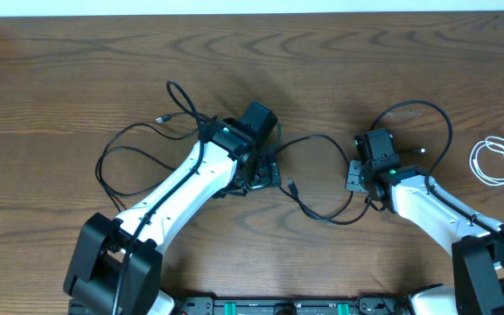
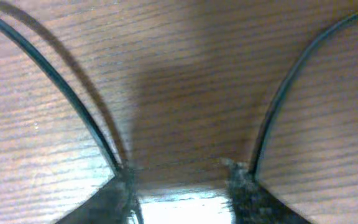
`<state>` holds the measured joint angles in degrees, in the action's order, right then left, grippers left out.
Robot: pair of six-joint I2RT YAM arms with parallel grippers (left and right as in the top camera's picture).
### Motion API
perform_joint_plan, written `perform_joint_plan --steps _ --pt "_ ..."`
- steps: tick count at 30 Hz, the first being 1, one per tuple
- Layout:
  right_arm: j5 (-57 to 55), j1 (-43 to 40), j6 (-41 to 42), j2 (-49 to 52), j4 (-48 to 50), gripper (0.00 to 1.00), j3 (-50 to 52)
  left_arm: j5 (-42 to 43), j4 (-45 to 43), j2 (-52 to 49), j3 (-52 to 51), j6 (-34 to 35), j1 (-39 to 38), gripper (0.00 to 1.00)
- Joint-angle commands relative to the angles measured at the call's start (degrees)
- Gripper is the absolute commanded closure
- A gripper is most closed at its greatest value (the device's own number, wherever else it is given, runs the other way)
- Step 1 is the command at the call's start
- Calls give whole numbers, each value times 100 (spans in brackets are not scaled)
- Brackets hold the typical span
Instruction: Untangle cables
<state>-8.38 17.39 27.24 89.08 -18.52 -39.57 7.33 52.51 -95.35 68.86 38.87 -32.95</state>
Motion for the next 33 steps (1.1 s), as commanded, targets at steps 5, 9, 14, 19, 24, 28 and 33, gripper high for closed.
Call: perform_joint_plan --steps 5,9,14,19,24,28,33 --pt "109 -26 57 17 66 40 37 -96 13 9 -52 -72 -2 3" --pt "472 -26 4 7 76 41 15 -96 13 9 -52 -72 -2 3" --pt "870 -24 -11 -26 118 39 -13 -96 11 9 -52 -70 -2 3" --pt "933 83 -157 17 55 47 11 -96 11 9 -52 -70 -2 3" --pt "726 332 -157 588 302 50 46 -96 11 9 -52 -72 -2 3" --pt "492 201 -160 651 179 80 -24 -96 11 9 -52 -72 -2 3" --pt "-485 -243 -160 651 -37 99 -52 -96 11 9 -52 -72 -2 3"
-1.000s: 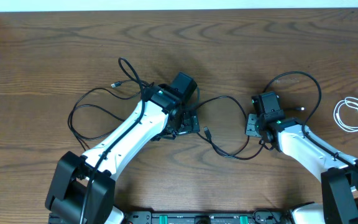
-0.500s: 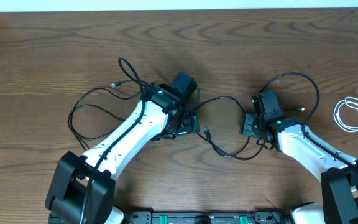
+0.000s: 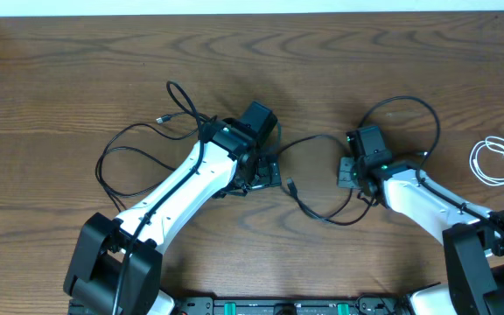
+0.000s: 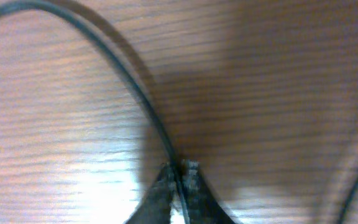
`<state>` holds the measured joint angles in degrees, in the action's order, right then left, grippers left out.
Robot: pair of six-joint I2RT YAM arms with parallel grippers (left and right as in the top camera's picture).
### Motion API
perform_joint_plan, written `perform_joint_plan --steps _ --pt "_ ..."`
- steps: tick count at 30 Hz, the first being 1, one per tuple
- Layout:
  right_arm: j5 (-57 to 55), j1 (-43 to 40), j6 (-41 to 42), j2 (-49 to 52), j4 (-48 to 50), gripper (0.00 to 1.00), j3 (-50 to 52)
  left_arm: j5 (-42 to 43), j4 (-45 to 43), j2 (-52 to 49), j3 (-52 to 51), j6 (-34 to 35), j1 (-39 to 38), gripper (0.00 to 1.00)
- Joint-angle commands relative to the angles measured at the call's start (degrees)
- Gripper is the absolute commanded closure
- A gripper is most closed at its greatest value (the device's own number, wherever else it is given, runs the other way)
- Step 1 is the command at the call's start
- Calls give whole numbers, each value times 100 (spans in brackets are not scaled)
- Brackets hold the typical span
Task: Untangle cables
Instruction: 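Release the cable and move the right gripper up-left toward the left bundle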
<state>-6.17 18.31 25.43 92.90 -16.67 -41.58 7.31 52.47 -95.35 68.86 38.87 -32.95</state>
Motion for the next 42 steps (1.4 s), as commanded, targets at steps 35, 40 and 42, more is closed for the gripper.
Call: perform_joint_plan --steps 35,40,42 --pt "2905 678 -1939 774 -1908 1 -4321 984 -28 1394 704 -284 3556 2" --pt "2903 1276 -1941 1628 -2441 1 -5633 960 435 1364 684 -531 4874 2" --pt "2916 1491 -2109 1991 -2518 1 -6070 957 452 1320 601 -741 5226 2"
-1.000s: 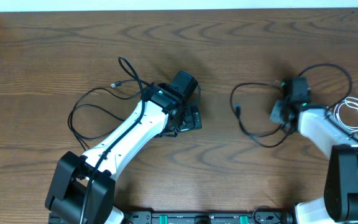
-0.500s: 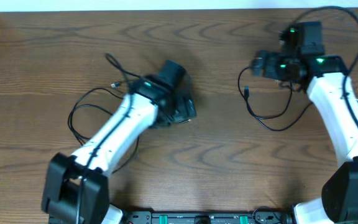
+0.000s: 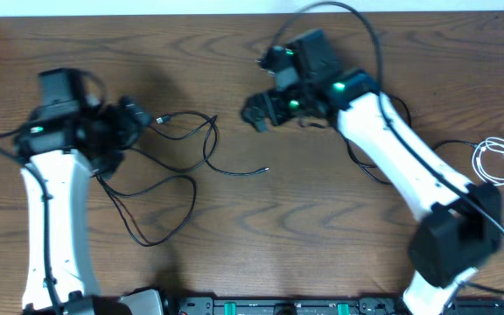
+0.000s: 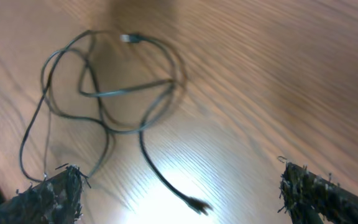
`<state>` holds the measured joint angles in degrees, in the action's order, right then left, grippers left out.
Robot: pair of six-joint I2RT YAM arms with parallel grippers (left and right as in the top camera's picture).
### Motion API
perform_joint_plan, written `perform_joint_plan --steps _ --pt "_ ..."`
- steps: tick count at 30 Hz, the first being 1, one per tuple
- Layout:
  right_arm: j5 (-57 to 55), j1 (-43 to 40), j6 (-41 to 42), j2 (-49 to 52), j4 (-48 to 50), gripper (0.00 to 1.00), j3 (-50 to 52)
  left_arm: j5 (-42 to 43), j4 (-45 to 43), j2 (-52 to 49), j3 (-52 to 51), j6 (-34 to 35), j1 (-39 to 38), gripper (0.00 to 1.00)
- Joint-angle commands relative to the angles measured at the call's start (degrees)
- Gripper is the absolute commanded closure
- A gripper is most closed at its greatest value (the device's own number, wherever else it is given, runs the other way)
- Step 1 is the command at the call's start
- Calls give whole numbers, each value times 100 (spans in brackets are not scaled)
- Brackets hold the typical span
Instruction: Untangle cables
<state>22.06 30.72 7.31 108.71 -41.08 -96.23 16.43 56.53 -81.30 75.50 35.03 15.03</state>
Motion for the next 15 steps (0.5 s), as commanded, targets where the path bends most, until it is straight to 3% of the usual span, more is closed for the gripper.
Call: perform_joint_plan --steps 1,8,15 --pt "76 369 -385 570 -57 1 -778 -33 42 -107 -140 -417 610 2" --pt "-190 1082 -745 1397 798 1 -1049 -516 -68 -479 -807 -391 1309 2" --pt "-245 1521 -763 2096 1561 1 -1049 -485 -726 -981 -1641 -393 1325 2"
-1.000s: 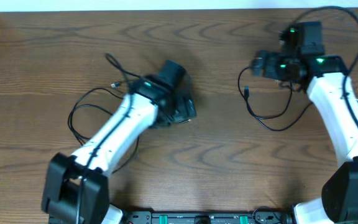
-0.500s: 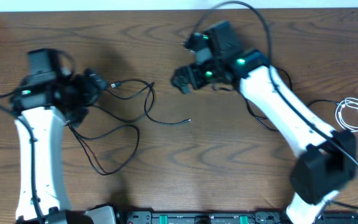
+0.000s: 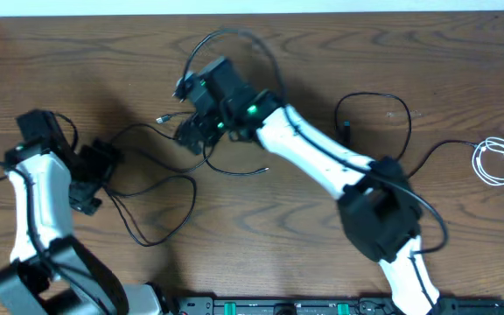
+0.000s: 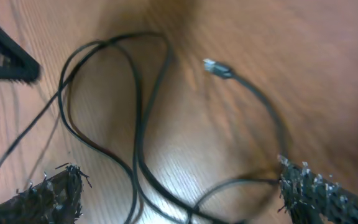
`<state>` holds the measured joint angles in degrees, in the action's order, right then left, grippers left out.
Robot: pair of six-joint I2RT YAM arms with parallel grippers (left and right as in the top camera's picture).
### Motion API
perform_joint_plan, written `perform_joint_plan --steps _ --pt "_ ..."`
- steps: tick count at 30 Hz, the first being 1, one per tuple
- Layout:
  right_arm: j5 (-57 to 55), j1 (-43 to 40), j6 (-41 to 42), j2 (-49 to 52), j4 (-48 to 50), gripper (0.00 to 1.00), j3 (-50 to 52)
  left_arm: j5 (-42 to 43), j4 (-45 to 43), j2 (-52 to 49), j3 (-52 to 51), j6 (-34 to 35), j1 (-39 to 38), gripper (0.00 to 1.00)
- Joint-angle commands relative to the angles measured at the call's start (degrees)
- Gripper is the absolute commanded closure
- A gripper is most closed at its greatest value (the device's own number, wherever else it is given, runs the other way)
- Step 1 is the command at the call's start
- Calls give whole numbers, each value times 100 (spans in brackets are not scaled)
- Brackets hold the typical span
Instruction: Untangle cables
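A tangle of thin black cable lies left of centre, its loops crossing each other and one free end pointing right. My right gripper reaches across over its upper loops. It is open, with its fingers set wide and cable loops and a small plug on the wood below them. My left gripper sits at the tangle's left edge; its jaws are too small to read. A second black cable lies apart at the right.
A coiled white cable lies near the right edge. The right arm stretches diagonally across the middle of the table. The table's far edge runs along the top of the overhead view.
My right gripper, still open, has moved left and nearer, from the far centre to right above the tangle. My left gripper has moved nearer the front and slightly left.
At first both grippers were at mid-table, the right one open astride a black cable. Then the right one was shut on that cable. Later the arms stood far apart, the right open, with the tangle at left. Now the right hovers open over the tangle.
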<state>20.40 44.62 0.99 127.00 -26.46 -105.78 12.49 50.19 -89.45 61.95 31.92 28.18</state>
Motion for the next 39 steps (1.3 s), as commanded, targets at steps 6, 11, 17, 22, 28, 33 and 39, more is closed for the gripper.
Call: perform_joint_plan --steps 6,11,17,22,28,33,39 --pt "-76 378 -129 717 -17 1 -94 -98 -448 -413 -627 -94 2 2" --pt "-83 549 -131 813 -448 1 -87 -101 -625 -455 -752 -162 2 2" --pt "-765 846 -129 813 -748 2 -24 -4 -662 -455 -752 -177 2 2" --pt "-1147 1019 -129 815 -1008 1 63 638 -765 -455 -752 -535 4 2" --pt "-1388 1047 -81 815 -1038 1 422 2990 -1016 -452 -752 -1735 4 2" --pt "-2096 942 382 815 -1060 59 765 4564 -931 -452 -752 -2570 4 2" --pt "-3034 651 1067 815 -1198 99 1027 5353 -911 -452 -752 -2872 4 2"
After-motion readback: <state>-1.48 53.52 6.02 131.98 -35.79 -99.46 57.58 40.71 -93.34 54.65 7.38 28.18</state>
